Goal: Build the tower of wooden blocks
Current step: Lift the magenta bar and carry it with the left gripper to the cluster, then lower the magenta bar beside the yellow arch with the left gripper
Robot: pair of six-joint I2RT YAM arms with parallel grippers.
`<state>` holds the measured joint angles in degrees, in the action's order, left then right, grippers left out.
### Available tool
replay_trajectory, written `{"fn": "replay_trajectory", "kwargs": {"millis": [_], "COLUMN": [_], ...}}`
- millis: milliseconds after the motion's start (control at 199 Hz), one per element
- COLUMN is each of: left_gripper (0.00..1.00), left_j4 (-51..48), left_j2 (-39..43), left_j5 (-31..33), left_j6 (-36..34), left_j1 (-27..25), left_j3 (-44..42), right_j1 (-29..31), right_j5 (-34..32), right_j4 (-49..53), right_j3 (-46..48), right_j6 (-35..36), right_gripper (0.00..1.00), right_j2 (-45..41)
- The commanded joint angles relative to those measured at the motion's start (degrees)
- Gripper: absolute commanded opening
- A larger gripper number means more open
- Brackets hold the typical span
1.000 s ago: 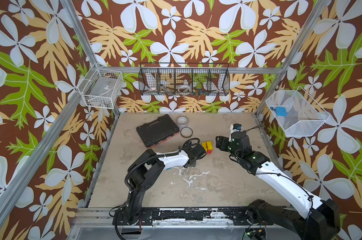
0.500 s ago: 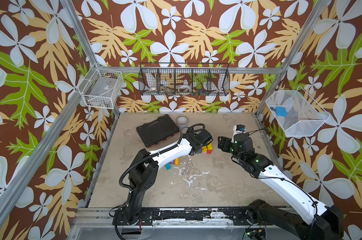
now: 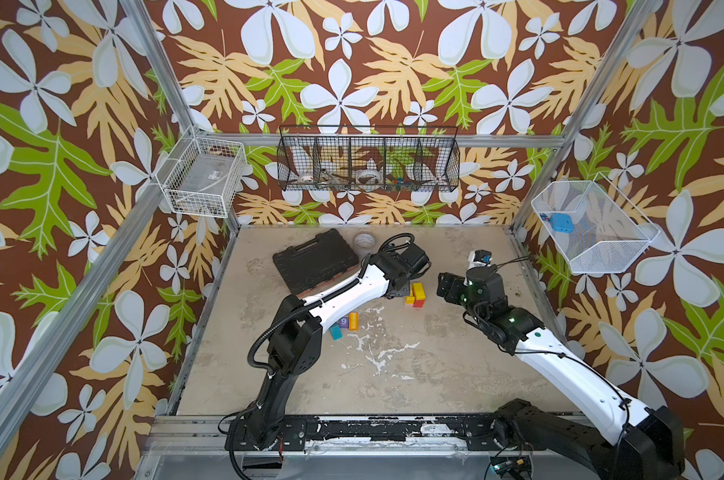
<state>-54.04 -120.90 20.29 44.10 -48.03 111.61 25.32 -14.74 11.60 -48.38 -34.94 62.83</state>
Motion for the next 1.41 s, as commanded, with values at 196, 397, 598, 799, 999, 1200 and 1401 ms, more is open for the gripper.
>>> {"fn": "replay_trajectory", "kwargs": {"millis": [196,397,598,799,999,1200,1401], "left_gripper": [0.00,0.00,0.00,0.00,0.00,0.00,0.00], "left_j4": [-9.18,-6.63,-4.62,-3.30,-1.09,-1.00,-0.98], "left_j2": [-12.88,-15.43,-15.92,-16.49,-17.50,-19.33,-20.09], "left_j5": [-4.45,-7.87,-8.84,-9.70,-11.04,-12.03,-12.04], "left_j6": [1.87,2.64,2.44,2.25,1.57,1.64,2.40], "left_j1": [0.04,0.07,0.06,0.15,0.26,0.31,1.04], "left_j3": [16.88,18.43,19.08,19.51,20.02,21.58,21.56], "right_j1": [-0.82,-4.54,-8.45,-8.46,-8.54,-8.53,-8.60], "right_j5": [1.10,6.15,11.50,11.62,11.51,11.68,11.92], "right_j4": [-0.48,-1.28,-2.75,-2.63,-2.49,-2.46,-2.41], "right_j3": [-0.36,0.94,2.68,2.59,2.51,2.42,2.33], "right_j6": [-1.07,-2.72,-3.99,-4.13,-4.04,-3.98,-3.99], "right_gripper": [0.85,0.84,0.83,0.82,0.82,0.82,0.82], "right_j2": [1.34,2.65,2.65,2.74,2.52,2.56,2.69]}}
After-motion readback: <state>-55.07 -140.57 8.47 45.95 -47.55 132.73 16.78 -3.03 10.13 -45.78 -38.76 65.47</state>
